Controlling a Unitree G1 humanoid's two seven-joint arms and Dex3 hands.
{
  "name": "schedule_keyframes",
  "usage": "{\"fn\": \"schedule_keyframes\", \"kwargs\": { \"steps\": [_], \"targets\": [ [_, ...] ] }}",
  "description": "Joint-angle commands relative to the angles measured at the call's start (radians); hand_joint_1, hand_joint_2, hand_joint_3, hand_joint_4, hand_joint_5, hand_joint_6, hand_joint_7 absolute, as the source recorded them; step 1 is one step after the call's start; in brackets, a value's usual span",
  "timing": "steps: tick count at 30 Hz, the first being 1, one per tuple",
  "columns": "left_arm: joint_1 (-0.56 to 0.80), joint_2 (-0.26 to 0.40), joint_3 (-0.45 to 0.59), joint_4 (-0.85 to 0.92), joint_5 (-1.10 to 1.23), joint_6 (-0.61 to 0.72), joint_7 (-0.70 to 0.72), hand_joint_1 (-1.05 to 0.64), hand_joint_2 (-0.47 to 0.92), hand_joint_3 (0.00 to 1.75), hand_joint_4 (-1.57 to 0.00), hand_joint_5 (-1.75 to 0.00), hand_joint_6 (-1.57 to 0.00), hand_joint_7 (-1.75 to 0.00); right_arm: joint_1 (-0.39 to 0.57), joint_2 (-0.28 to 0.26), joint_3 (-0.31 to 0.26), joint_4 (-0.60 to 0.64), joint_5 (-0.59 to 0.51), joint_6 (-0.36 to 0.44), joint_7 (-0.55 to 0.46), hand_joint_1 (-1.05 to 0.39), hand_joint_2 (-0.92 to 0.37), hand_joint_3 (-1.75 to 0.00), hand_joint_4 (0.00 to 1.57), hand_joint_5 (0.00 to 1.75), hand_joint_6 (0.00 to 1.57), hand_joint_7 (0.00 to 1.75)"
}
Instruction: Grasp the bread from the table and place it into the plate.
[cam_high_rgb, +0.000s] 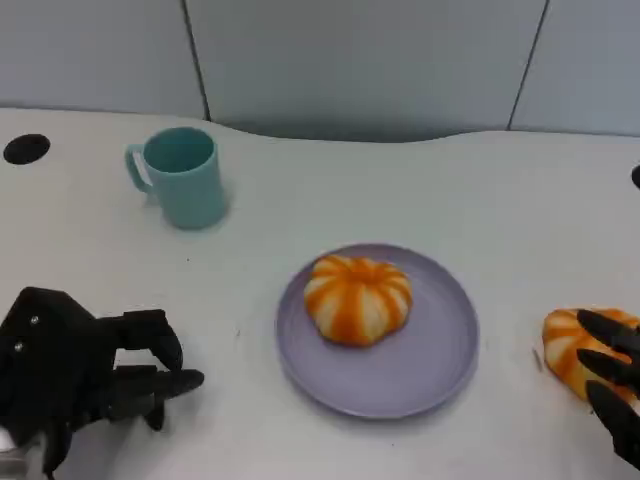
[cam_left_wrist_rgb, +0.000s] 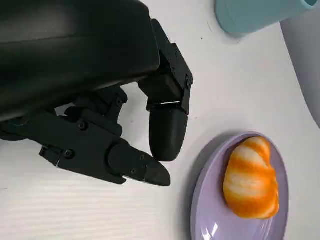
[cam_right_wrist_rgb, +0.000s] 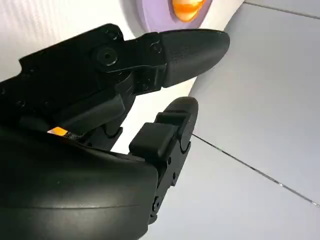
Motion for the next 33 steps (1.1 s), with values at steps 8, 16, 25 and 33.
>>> {"fn": "schedule_keyframes", "kwargs": {
  "steps": [8, 16, 25, 33],
  "targets": [
    [-0.038, 0.002, 0.003, 0.094, -0.005, -0.081, -0.016, -0.38, 0.84, 0.02, -0.86, -1.75, -0.72, -1.75, -0.006, -0.054, -0.012, 0.025, 0.01, 0.005, 0.042, -0.41, -0.92, -0.32, 0.93, 0.0, 0.82, 0.0],
    [-0.04, 0.003, -0.01, 0.135, 0.009, -0.155, -0.01, -0.36, 0.85, 0.03, -0.86, -1.75, -0.72, -1.75, -0.01, -0.073, -0.01, 0.026, -0.025, 0.011, 0.031, -0.43, -0.92, -0.34, 0.92, 0.0, 0.82, 0.0],
    [-0.037, 0.008, -0.013, 0.114, 0.007, -0.122, -0.009, -0.35, 0.85, 0.03, -0.86, -1.75, -0.71, -1.75, 0.012, -0.061, -0.007, -0.006, -0.01, 0.026, 0.04, -0.42, -0.92, -0.34, 0.9, 0.0, 0.82, 0.0],
    [-0.037, 0.008, -0.016, 0.108, 0.008, -0.129, -0.014, -0.36, 0.85, 0.03, -0.85, -1.75, -0.7, -1.75, 0.019, -0.058, -0.005, -0.03, -0.002, 0.036, 0.048, -0.41, -0.92, -0.34, 0.93, 0.01, 0.83, 0.0]
  ]
}}
